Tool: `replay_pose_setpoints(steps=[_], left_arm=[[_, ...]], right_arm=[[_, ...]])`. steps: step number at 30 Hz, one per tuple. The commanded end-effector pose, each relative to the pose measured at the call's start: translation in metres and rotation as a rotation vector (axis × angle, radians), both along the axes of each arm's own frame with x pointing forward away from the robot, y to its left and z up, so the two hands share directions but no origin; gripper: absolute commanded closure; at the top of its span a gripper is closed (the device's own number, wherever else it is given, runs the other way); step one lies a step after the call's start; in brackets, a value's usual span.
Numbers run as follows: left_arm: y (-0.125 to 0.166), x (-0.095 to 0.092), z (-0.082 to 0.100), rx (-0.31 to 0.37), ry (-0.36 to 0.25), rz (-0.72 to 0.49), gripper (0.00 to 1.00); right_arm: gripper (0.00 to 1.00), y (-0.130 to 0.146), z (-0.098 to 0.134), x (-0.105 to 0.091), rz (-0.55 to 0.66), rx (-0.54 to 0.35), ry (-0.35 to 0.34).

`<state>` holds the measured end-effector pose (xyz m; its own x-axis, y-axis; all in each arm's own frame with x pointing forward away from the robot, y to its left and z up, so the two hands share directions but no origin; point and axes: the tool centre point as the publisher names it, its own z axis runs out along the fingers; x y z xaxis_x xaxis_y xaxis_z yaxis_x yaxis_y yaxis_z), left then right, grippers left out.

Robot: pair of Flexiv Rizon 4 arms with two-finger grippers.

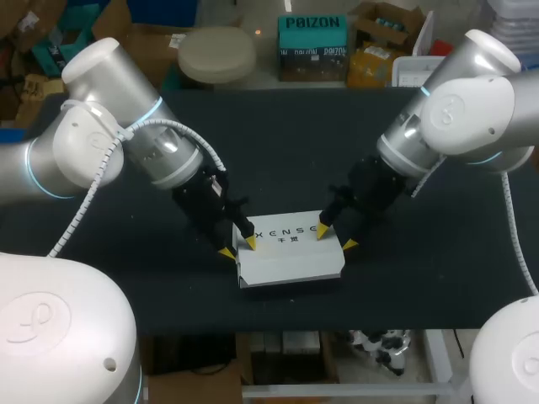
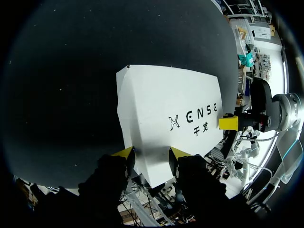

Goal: Assemble the packaging by folding the flat box into shape, placing the metal phone stand inside, and closing the box properly

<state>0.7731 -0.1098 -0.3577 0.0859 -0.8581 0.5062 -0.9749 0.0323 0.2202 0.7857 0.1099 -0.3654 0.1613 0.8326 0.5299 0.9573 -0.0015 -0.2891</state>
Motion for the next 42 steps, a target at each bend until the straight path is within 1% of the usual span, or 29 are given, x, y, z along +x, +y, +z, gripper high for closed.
replay_pose_setpoints(steps=[1, 15, 20, 22, 24, 32, 42], left_arm=[[-0.003, 0.001, 0.002, 0.006, 0.004, -0.002, 0.53], [-0.004, 0.001, 0.008, 0.009, 0.02, -0.002, 0.54], [-0.004, 0.002, 0.009, -0.005, 0.036, -0.001, 0.55], [-0.004, 0.003, 0.008, -0.006, 0.042, 0.002, 0.55], [-0.004, 0.004, 0.008, -0.008, 0.045, 0.002, 0.55], [-0.004, 0.007, 0.007, -0.025, 0.067, 0.009, 0.54], [-0.005, 0.01, 0.008, -0.038, 0.103, 0.005, 0.56]], right_arm=[[0.41, 0.004, 0.004, 0.001, 0.005, -0.001, 0.008], [0.42, 0.005, 0.008, 0.002, 0.007, 0.001, 0.012], [0.4, 0.005, 0.008, 0.003, 0.008, 0.005, 0.018], [0.39, 0.005, 0.008, 0.004, 0.008, 0.008, 0.022], [0.41, 0.005, 0.008, 0.004, 0.009, 0.01, 0.025], [0.38, 0.007, 0.007, 0.007, 0.016, 0.016, 0.044], [0.39, 0.008, 0.007, 0.011, 0.022, 0.029, 0.075]])
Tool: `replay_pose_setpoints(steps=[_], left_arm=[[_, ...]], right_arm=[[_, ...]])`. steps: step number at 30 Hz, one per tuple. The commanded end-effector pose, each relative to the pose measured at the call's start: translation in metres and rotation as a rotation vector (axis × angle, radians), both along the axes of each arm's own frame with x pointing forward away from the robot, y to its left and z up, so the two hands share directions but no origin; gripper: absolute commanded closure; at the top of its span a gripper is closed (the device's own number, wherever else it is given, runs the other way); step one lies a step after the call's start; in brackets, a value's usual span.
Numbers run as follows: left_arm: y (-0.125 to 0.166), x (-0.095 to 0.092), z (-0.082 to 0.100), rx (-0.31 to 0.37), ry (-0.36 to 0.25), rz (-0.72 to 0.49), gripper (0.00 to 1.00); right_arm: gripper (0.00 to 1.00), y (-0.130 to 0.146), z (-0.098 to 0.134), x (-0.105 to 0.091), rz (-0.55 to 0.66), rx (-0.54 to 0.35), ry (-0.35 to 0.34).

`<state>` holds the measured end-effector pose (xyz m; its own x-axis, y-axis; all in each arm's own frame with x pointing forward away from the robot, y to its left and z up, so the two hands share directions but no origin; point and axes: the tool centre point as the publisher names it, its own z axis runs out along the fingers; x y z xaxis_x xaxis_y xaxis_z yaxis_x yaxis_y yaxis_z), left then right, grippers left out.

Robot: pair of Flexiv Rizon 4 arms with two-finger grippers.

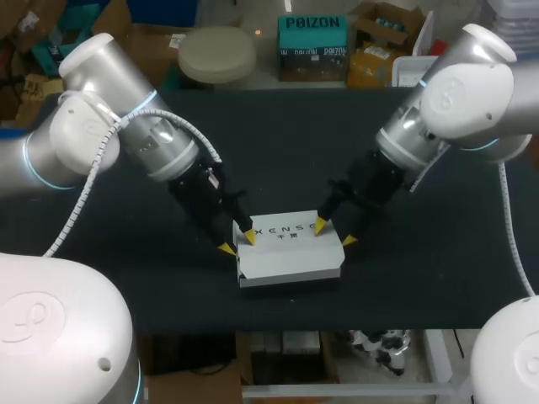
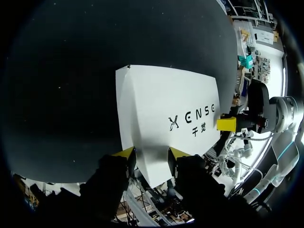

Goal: Assemble the packaging by folding the flat box into shape, placing the metal phone stand inside, and closing the box properly

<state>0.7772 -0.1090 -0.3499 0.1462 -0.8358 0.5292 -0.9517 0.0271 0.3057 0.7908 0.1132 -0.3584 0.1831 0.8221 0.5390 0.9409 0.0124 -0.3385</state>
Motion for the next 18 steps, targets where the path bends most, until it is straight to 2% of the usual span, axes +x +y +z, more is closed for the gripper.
replay_pose_setpoints(steps=[1, 10, 18], left_arm=[[-0.006, 0.005, 0.001, 0.0, 0.013, -0.011, 0.56], [-0.004, 0.006, 0.004, -0.019, 0.027, -0.014, 0.55], [-0.002, 0.006, 0.007, -0.025, 0.027, -0.011, 0.55]], right_arm=[[0.39, 0.006, 0.0, 0.006, 0.016, 0.009, 0.024], [0.36, 0.009, 0.007, 0.006, 0.015, 0.007, 0.024], [0.39, 0.009, 0.011, 0.006, 0.015, 0.001, 0.017]])
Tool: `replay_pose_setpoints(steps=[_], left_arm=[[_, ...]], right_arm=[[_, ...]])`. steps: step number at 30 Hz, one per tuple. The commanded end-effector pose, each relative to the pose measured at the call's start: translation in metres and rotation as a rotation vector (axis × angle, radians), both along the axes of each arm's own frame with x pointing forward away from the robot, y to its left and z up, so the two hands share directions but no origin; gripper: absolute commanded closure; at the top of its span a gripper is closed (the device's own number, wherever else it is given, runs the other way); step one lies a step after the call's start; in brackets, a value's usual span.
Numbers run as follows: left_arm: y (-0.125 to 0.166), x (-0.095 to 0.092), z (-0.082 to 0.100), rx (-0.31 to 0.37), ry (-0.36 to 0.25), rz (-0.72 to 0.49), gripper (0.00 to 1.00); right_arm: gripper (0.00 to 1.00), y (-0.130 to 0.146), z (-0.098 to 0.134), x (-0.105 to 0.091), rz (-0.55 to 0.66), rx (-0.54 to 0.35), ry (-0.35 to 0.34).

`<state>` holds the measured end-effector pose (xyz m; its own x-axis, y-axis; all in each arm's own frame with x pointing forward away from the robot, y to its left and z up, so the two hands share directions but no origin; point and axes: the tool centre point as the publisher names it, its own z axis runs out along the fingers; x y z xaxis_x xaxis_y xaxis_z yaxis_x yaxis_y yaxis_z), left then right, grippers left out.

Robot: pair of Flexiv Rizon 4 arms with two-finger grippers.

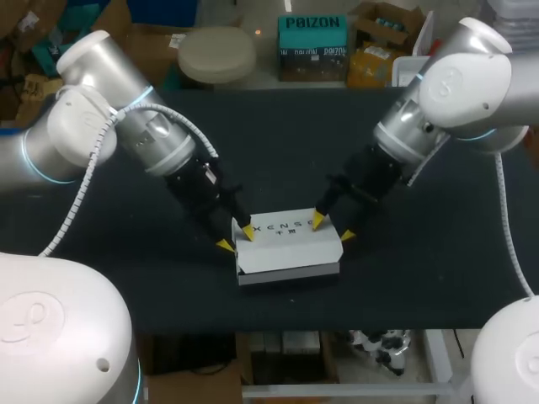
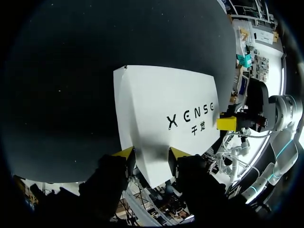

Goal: Assemble the packaging by folding the flat box into shape, placing the metal phone stand inside, and closing the box properly

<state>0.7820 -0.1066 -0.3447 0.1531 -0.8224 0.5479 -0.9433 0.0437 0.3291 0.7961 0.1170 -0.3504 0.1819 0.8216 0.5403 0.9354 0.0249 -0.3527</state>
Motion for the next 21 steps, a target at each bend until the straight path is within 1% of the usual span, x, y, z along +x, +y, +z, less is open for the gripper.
replay_pose_setpoints(steps=[1, 12, 16, 19, 21], left_arm=[[-0.0041, 0.0008, 0.0013, 0.003, 0.001, -0.003, 0.55], [-0.0056, -0.0006, 0.0023, 0.016, -0.005, 0.0, 0.54], [-0.0059, -0.0006, 0.0029, 0.023, -0.004, 0.002, 0.55], [-0.0062, -0.0007, 0.003, 0.027, -0.004, 0.0, 0.53], [-0.0062, -0.0007, 0.003, 0.027, -0.004, 0.0, 0.51]], right_arm=[[0.39, 0.0053, 0.0029, 0.0005, 0.003, -0.005, 0.002], [0.4, 0.0011, -0.0005, 0.0003, -0.003, -0.009, 0.005], [0.42, -0.0004, -0.0015, 0.0009, -0.006, -0.007, 0.01], [0.42, -0.0005, -0.0015, 0.0009, -0.006, -0.008, 0.011], [0.44, -0.0005, -0.0015, 0.0009, -0.006, -0.008, 0.011]])
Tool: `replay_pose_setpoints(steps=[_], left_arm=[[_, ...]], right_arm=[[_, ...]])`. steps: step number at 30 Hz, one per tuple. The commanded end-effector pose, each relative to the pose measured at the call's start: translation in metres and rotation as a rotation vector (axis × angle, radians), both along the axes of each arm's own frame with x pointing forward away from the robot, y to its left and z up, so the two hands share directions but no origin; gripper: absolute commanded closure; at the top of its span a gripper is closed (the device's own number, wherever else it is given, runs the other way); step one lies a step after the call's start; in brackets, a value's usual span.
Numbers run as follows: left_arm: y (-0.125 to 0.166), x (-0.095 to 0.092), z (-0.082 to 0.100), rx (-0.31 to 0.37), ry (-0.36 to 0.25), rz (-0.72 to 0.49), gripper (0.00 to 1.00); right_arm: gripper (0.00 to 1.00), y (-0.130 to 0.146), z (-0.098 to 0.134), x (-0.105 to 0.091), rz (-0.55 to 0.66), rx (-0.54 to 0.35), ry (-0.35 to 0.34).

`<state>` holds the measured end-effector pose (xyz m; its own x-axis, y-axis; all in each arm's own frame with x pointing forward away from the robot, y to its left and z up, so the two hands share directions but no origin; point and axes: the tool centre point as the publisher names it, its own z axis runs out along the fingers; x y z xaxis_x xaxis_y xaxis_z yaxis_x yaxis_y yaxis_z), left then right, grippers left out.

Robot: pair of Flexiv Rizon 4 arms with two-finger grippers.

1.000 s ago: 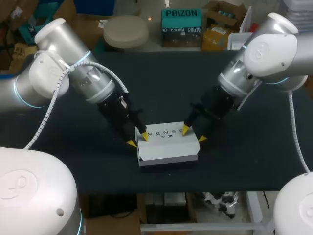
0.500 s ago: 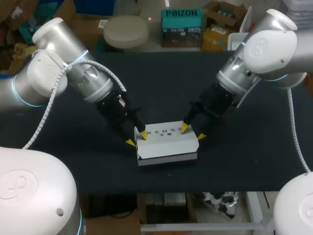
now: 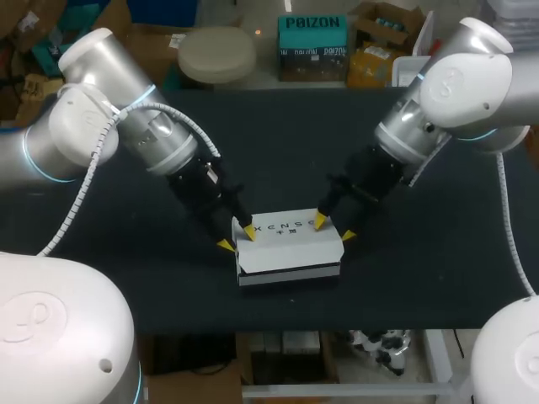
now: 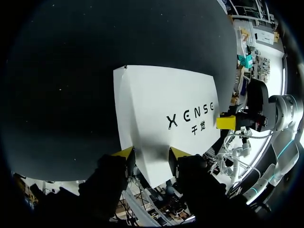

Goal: Assemble the packaging by folding the flat box into shape, placing the metal phone stand inside, and closing the box properly

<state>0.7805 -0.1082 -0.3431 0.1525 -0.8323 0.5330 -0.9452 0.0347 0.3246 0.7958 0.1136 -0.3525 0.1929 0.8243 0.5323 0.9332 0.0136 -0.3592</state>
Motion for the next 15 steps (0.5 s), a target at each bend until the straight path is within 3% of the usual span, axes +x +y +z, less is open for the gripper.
replay_pose_setpoints(steps=[1, 3, 7, 11, 15], left_arm=[[-0.0045, 0.0007, 0.0014, 0.008, 0.002, -0.003, 0.51], [-0.0045, 0.0007, 0.0014, 0.008, 0.002, -0.003, 0.5], [-0.0045, 0.0007, 0.0014, 0.008, 0.002, -0.003, 0.34], [-0.0045, 0.0007, 0.0014, 0.008, 0.002, -0.003, 0.41], [-0.0045, 0.0007, 0.0014, 0.008, 0.002, -0.003, 0.41]], right_arm=[[0.45, 0.0029, 0.0005, 0.0013, 0.003, 0.0, 0.004], [0.47, 0.0029, 0.0005, 0.0013, 0.003, 0.0, 0.004], [0.47, 0.0029, 0.0005, 0.0013, 0.003, 0.0, 0.004], [0.48, 0.0029, 0.0005, 0.0013, 0.003, 0.0, 0.004], [0.48, 0.0029, 0.0005, 0.0013, 0.003, 0.0, 0.004]])
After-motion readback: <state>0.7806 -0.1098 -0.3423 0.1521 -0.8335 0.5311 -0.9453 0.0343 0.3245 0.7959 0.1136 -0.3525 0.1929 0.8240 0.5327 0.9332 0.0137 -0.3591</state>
